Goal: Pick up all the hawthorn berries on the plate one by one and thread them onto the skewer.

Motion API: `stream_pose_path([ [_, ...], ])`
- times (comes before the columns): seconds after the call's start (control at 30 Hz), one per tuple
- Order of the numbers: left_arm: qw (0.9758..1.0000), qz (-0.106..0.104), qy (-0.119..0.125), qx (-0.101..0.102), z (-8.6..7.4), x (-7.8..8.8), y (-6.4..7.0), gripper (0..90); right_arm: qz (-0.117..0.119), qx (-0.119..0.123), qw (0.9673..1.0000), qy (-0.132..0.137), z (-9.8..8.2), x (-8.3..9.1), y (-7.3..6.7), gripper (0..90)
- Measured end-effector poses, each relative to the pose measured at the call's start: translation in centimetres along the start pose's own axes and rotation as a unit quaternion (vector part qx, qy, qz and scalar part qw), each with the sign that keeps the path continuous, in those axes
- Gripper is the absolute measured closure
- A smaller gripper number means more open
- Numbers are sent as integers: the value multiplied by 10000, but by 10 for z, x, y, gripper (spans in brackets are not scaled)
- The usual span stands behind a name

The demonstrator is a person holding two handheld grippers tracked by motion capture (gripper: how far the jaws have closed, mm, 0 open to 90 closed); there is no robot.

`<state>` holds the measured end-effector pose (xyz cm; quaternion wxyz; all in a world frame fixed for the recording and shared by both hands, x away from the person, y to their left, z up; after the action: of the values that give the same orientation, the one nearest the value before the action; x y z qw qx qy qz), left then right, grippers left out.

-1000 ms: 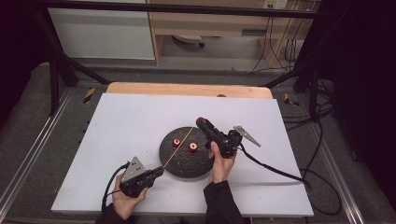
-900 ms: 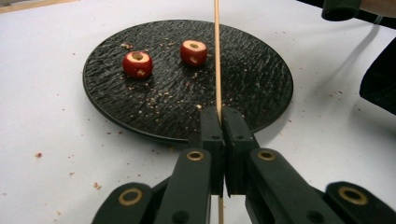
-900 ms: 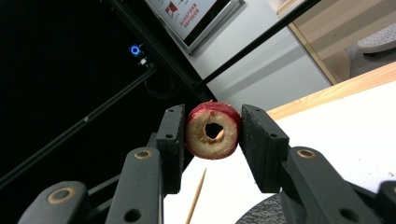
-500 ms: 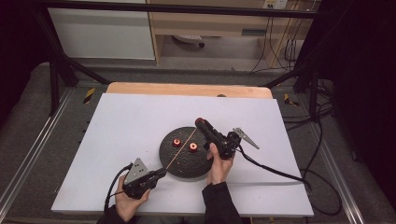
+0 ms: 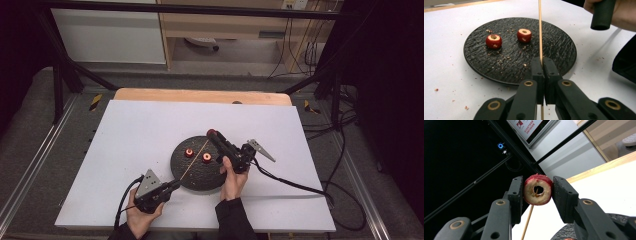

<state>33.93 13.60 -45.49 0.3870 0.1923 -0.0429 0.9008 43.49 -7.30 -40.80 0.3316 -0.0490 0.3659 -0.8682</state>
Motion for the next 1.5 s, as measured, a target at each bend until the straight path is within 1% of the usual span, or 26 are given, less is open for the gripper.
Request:
stream_pose_path([
  [0.17,10000,37,29,37,5,-4,1,882,18,11,10000,-34,-3,1,0,619],
  [0.2,10000,25,50,75,7,-6,2,882,27,23,10000,-54,-5,1,0,620],
  [0.33,9999,50,78,100,12,-8,3,881,37,9,9999,-100,-8,2,-1,620],
  [0.37,9999,54,94,127,15,-10,4,881,45,8,9999,-109,-9,3,-1,620],
  [0.47,9998,59,103,127,19,-13,4,881,51,21,9999,-143,-12,4,-1,620],
  [0.7,9997,14,136,182,33,-24,5,881,88,43,9997,-244,-15,7,-4,620],
  [0.73,9997,14,136,182,33,-24,5,882,86,44,9996,-250,-16,8,-4,620],
  [0.8,9996,-29,133,243,39,-29,4,881,96,69,9995,-292,-18,9,-4,620],
  [1.07,9996,-53,147,253,53,-40,4,881,168,96,9988,-457,-23,13,-6,620],
  [1.13,9996,-48,150,251,54,-41,5,881,171,104,9987,-479,-24,13,-7,620],
  [1.17,9996,-47,145,255,56,-44,5,882,182,111,9983,-549,-27,15,-7,620],
  [1.27,9996,-51,140,245,58,-46,5,881,182,179,9976,-649,-30,16,-7,620],
  [1.5,9997,-58,109,223,57,-49,5,882,163,175,9965,-801,-35,19,-7,618],
])
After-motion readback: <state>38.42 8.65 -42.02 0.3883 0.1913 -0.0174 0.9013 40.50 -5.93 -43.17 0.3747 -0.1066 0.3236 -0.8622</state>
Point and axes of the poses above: each handheld gripper's, and its own axes: x roughly backward along the jaws, z roughly out of its top, y roughly to its right, the point moved 5 cm from there along -x, roughly forward along the jaws, and after that the axes turned 3 degrees about y, right-handed, at the moved point
